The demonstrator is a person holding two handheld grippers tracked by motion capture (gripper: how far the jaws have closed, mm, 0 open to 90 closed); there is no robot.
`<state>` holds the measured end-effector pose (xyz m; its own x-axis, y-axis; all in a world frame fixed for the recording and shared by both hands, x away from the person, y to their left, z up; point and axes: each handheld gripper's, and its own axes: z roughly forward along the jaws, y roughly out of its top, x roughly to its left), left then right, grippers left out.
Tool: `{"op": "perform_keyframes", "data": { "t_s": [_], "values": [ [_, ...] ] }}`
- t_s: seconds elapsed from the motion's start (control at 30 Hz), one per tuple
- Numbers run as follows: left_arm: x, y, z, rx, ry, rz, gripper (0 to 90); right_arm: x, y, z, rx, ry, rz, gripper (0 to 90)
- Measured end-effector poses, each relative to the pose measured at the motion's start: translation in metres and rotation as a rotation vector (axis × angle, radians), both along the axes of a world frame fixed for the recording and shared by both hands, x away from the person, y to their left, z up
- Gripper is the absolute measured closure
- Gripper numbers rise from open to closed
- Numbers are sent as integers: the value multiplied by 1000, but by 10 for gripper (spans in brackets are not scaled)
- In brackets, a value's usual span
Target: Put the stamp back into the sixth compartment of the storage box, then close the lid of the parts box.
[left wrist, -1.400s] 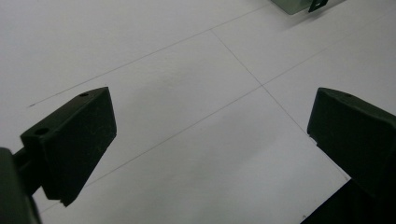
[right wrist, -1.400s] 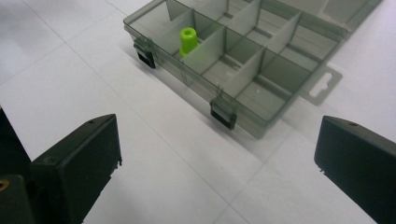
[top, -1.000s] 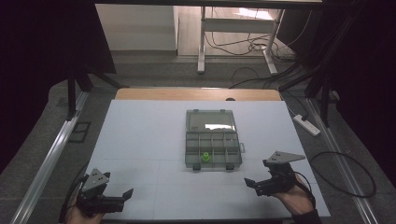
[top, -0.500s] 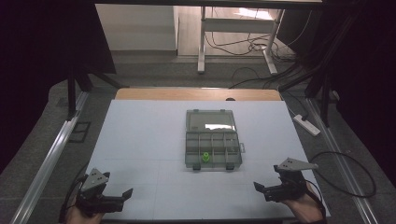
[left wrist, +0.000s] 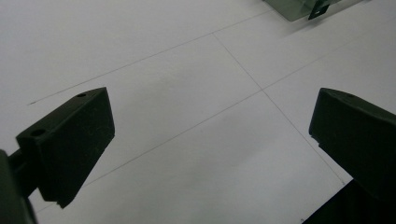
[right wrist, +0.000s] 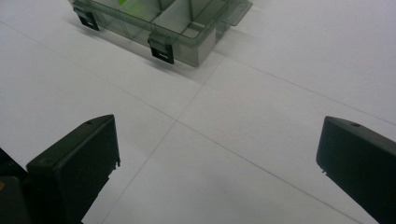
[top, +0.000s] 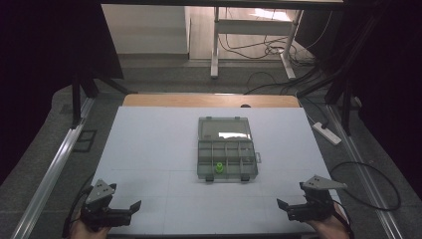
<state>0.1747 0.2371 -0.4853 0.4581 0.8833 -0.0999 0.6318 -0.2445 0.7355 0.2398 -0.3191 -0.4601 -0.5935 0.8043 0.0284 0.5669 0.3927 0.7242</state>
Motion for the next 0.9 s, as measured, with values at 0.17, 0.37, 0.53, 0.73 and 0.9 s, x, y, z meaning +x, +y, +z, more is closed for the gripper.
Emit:
{"op": "perform_keyframes", "data": {
  "t_s": [0.17, 0.37, 0.53, 0.73, 0.9],
  "values": [
    [0, 0, 0, -2, -1, 1, 6, -3, -3, -4, -4, 11, -9, 0],
    [0, 0, 0, -5, 0, 2, 7, -4, -5, -5, -2, 7, -23, 0],
    [0, 1, 0, -8, -1, 6, 0, -4, -4, -6, -9, 5, -19, 0],
    [0, 2, 0, -17, -4, 7, 0, -4, -4, -5, -3, 8, -22, 0],
    [2, 4, 0, -45, 15, -21, 0, -3, -5, -5, -2, 10, -20, 0]
  ]
}}
